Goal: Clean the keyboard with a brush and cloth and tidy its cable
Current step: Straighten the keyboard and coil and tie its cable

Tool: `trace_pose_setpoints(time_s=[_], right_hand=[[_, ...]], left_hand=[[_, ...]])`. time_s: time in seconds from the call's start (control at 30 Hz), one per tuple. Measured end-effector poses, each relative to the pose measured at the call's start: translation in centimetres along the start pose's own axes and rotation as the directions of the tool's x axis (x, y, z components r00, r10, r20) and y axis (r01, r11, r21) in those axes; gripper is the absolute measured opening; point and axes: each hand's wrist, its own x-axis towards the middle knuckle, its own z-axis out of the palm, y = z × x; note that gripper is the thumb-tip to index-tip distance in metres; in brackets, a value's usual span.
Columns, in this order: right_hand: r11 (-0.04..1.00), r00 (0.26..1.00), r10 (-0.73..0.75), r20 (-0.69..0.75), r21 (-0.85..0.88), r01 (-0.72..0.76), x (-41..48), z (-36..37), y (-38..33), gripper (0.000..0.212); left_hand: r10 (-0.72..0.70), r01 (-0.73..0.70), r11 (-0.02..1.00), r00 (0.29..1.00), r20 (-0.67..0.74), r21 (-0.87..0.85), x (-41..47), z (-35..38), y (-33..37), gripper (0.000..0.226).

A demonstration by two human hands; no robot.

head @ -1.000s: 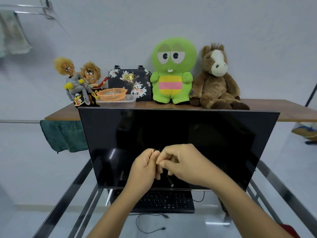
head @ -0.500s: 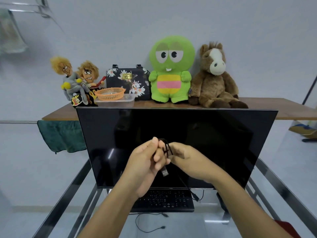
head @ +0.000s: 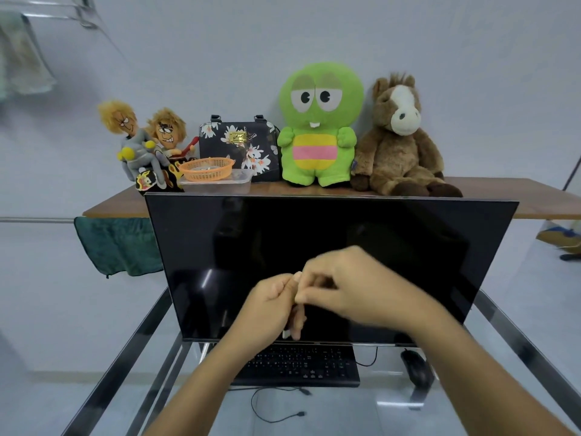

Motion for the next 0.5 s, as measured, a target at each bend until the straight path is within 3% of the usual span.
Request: trace_pose_setpoints(time_s=[0.07,0.17,0.27,0.33,0.4,0.5], right_hand=[[0.985,0.997,0.006,-0.081,0.171,0.008,0.6,-1.7,1.3,0.007],[0.891,0.989,0.062,-0.132,0.453,0.004,1.3,-1.7,3.1,0.009],[0.658,0.973,0.176,-0.148,0.753,-0.004,1.7,1.7,3.8,0.007],[0.487,0.950,0.296,-0.103,0.871,-0.057,1.4,3.9,3.8,0.013],[0.420,0.933,0.355,-0.054,0.901,-0.108,0.8,5.2,3.9,0.021],[0.460,0.936,0.351,-0.008,0.873,-0.165,-0.3,5.7,3.9,0.038]], left_hand=[[-0.090,0.114,0.960,0.991,0.101,-0.256,-0.6,0.3,0.3,0.051],[-0.122,0.233,0.737,0.969,0.214,-0.635,-1.1,0.8,1.9,0.047],[-0.109,0.261,0.528,0.965,0.240,-0.808,-1.0,0.9,3.0,0.045],[-0.146,0.238,0.450,0.970,0.192,-0.861,-0.6,1.0,3.2,0.047],[-0.226,0.192,0.512,0.971,0.084,-0.837,-0.2,1.0,2.7,0.048],[-0.296,0.147,0.662,0.952,-0.076,-0.735,0.2,1.3,1.7,0.046]])
